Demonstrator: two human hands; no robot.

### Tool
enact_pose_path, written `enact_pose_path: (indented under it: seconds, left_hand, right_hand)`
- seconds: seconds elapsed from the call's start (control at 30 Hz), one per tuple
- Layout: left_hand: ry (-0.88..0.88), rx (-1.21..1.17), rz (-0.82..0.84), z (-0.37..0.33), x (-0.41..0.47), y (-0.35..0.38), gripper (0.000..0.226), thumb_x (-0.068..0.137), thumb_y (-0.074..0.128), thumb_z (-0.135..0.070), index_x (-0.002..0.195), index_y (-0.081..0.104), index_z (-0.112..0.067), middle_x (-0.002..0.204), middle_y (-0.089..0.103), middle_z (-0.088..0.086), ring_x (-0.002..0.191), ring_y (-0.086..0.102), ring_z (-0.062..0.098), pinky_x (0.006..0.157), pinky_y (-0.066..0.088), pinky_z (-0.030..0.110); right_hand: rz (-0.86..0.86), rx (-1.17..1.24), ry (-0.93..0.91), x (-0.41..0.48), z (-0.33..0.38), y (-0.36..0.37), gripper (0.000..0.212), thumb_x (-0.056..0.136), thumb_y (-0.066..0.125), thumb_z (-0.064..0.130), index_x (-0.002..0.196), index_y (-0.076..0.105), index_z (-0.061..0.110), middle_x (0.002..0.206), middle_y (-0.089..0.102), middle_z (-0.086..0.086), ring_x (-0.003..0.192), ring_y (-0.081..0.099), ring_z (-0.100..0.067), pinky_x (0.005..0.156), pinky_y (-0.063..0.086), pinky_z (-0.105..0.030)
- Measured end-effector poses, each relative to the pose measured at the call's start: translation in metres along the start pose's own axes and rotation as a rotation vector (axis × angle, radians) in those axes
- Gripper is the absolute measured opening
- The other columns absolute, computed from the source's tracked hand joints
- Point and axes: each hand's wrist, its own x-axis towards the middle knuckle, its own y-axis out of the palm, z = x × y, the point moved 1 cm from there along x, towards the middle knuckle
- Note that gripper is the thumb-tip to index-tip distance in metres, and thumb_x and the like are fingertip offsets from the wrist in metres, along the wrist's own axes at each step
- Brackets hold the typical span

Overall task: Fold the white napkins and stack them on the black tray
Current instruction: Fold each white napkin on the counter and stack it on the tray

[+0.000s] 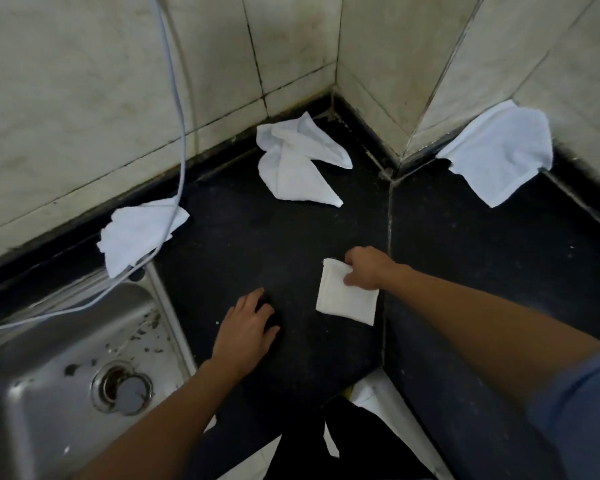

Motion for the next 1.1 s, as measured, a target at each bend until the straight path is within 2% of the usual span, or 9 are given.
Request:
enact_pose_path:
  seconds: [0.13,0.27,0.37,0.5,0.63,0.93,1.1]
  left_hand:
    - [-0.003,0.028,0.001,0.003,-0.005,-0.017,0.031,0.09,0.059,-0.037,0.114,0.06,-0.018,0.141,0.041,0.005,0.119,0.048,0.023,0.094,0.045,0.034]
    - [0.084,0.082,0.021,-0.004,0.007,-0.041,0.029,0.093,0.054,-0.037,0.116,0.057,-0.02,0.138,0.04,0.002,0.118,0.047,0.019,0.092,0.046,0.031]
    - [0.187,0.121,-0.004,-0.016,0.019,-0.058,0.03,0.093,0.054,-0.035,0.117,0.057,-0.018,0.137,0.04,0.002,0.117,0.048,0.019,0.09,0.046,0.031]
    - [0.375,0.196,-0.004,-0.044,0.031,-0.076,0.031,0.094,0.052,-0.034,0.12,0.056,-0.018,0.134,0.041,0.002,0.115,0.049,0.02,0.087,0.048,0.034]
    - [0.557,0.234,-0.011,-0.095,0.028,-0.086,0.026,0.092,0.053,-0.031,0.113,0.056,-0.016,0.12,0.045,0.003,0.105,0.052,0.024,0.08,0.049,0.038]
    - [1.019,0.338,-0.005,-0.275,-0.043,-0.061,0.027,0.092,0.052,-0.032,0.115,0.057,-0.018,0.115,0.047,0.002,0.101,0.055,0.024,0.08,0.05,0.041]
    - [1.276,0.387,0.013,-0.387,-0.121,-0.021,0.026,0.092,0.051,-0.032,0.114,0.056,-0.018,0.114,0.048,0.001,0.097,0.055,0.023,0.078,0.05,0.04]
  right_hand:
    - [-0.146,-0.018,-0.097,-0.033,0.001,-0.001,0.025,0.086,0.059,0.031,0.107,0.056,0.019,0.102,0.062,-0.006,0.088,0.059,-0.024,0.064,0.039,-0.031]
    - [-0.335,-0.084,-0.138,-0.074,0.002,0.001,0.03,0.09,0.054,0.043,0.11,0.053,0.02,0.104,0.064,-0.006,0.096,0.061,-0.028,0.072,0.044,-0.035]
    - [-0.499,-0.063,-0.098,-0.112,-0.001,0.003,0.031,0.092,0.05,0.047,0.106,0.057,0.02,0.104,0.064,-0.001,0.094,0.062,-0.025,0.073,0.044,-0.035]
    - [-0.629,0.003,0.049,-0.173,-0.011,0.012,0.027,0.093,0.051,0.044,0.108,0.06,0.023,0.108,0.061,0.001,0.096,0.061,-0.023,0.073,0.043,-0.034]
    - [-0.735,0.048,0.228,-0.249,-0.028,0.035,0.029,0.093,0.052,0.045,0.108,0.061,0.023,0.112,0.06,0.002,0.099,0.059,-0.023,0.071,0.041,-0.034]
    - [-0.897,0.163,0.663,-0.443,-0.087,0.138,0.027,0.093,0.051,0.045,0.107,0.06,0.024,0.108,0.06,0.005,0.097,0.06,-0.022,0.074,0.045,-0.035]
    - [-0.943,0.224,0.891,-0.562,-0.116,0.22,0.026,0.093,0.052,0.045,0.107,0.059,0.024,0.107,0.06,0.003,0.095,0.059,-0.022,0.069,0.039,-0.032]
